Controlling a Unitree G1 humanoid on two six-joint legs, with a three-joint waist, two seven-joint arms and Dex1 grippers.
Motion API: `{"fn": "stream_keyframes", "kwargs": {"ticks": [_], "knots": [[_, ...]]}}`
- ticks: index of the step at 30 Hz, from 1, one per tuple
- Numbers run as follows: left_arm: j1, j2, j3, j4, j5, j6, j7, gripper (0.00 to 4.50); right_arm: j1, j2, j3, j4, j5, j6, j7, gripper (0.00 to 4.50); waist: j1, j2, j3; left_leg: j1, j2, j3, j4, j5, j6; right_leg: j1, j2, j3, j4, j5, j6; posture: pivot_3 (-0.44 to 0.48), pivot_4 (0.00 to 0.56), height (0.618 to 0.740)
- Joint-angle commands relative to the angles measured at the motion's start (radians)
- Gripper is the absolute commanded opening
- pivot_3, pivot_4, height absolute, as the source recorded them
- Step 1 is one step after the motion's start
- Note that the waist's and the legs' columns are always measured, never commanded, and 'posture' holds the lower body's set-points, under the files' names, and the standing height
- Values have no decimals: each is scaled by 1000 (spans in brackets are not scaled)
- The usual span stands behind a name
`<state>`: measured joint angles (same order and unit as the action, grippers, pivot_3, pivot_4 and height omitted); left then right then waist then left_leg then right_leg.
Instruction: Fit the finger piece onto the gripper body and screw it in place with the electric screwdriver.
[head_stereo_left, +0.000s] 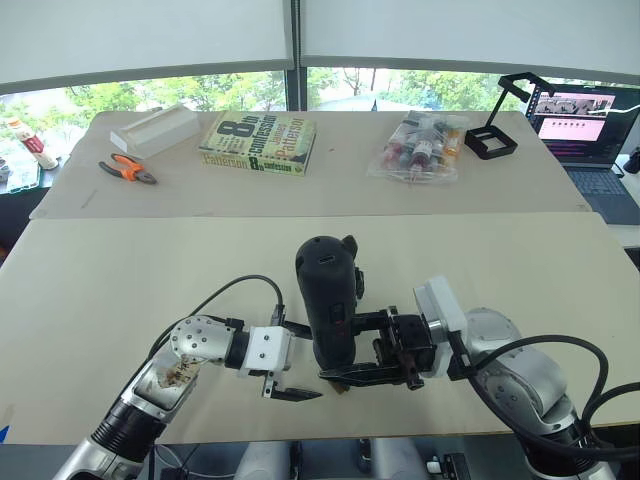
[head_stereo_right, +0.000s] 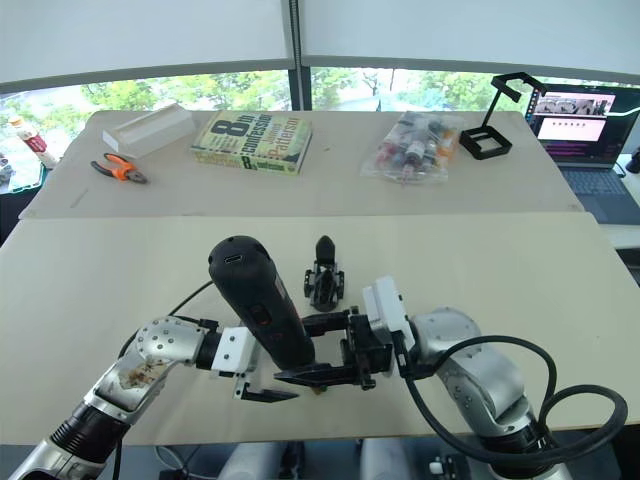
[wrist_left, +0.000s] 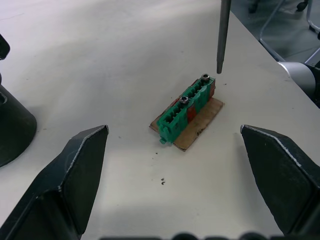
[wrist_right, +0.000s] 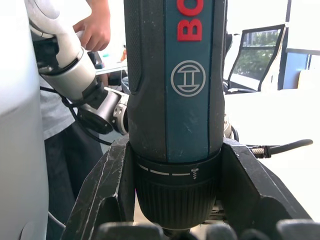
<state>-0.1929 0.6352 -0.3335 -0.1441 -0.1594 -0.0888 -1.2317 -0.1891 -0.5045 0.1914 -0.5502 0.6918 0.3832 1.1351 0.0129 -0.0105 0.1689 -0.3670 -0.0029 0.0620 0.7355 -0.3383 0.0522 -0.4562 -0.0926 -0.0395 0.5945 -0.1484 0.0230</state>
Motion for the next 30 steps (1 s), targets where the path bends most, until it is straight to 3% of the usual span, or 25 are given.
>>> {"fn": "stream_keyframes", "kwargs": {"ticks": [1,30], "knots": [[-11,12,13,-20,-19,-9,-11,4500,-1,-7,-14,-51,33,-17,10,1897,0,0,0,0,0,0,0,0,0,0,0,0,0,0,0,0,150,740],[-12,11,12,-17,-19,-11,-13,4500,-20,-34,-13,-33,19,-10,10,1897,0,0,0,0,0,0,0,0,0,0,0,0,0,0,0,0,150,740]]}}
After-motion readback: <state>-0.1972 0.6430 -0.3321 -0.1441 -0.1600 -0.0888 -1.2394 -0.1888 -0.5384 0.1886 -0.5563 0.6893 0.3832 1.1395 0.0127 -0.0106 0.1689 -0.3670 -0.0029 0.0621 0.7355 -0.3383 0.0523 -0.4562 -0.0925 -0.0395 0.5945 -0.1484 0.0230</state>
